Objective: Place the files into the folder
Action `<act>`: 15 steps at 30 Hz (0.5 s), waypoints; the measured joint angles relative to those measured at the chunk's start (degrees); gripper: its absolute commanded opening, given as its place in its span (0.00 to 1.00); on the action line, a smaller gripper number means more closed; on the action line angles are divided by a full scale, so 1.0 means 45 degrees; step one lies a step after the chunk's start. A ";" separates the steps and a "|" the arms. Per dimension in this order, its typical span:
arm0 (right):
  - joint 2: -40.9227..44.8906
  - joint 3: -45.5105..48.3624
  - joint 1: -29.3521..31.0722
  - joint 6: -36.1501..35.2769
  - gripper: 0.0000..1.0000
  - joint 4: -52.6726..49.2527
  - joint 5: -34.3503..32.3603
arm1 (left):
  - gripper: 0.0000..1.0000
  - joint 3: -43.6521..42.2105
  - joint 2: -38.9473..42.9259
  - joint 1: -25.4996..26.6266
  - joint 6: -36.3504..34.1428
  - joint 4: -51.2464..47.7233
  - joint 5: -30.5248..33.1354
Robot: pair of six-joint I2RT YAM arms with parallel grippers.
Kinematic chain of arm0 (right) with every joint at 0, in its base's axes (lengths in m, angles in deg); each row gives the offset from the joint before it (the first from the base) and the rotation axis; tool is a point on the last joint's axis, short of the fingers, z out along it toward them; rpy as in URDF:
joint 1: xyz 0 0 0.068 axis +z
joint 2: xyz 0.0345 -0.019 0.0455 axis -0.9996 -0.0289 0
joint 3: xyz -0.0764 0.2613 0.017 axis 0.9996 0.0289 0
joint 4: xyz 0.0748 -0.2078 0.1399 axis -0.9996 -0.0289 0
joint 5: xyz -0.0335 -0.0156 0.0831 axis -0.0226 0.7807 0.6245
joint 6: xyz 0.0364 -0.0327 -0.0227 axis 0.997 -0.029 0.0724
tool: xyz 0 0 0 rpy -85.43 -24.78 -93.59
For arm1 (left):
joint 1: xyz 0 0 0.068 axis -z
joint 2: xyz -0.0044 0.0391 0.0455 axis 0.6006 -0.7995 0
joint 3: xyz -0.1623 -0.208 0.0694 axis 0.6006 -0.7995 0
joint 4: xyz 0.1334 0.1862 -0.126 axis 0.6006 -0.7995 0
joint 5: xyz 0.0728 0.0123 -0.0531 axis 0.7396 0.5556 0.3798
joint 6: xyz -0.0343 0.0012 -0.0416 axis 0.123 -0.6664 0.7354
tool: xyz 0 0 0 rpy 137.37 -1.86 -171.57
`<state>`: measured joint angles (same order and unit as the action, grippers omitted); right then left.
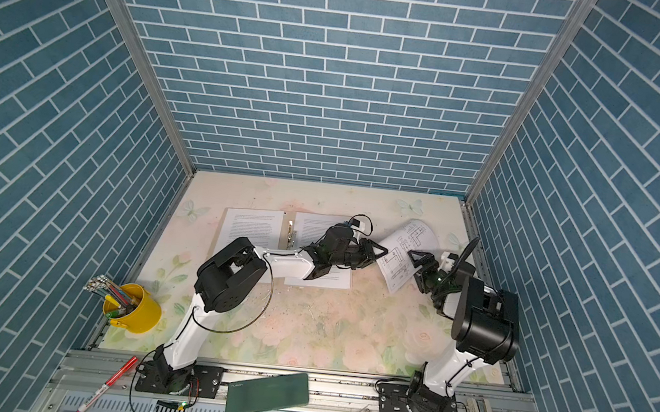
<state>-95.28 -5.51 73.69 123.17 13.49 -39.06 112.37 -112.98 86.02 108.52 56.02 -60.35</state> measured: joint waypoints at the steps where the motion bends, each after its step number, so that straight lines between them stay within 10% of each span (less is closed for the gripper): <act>1: -0.0063 0.0039 -0.0005 0.0160 0.88 0.0228 0.0044 | 0.37 -0.0034 0.0000 0.0005 0.0034 0.0039 0.0010; 15: 0.0189 0.0423 -0.0005 0.1122 0.74 0.1258 0.0248 | 0.37 -0.0709 0.0563 0.0015 0.0233 0.0500 0.0257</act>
<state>-94.43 -3.61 73.66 128.22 19.15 -37.94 109.18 -110.44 86.08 109.57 58.27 -59.19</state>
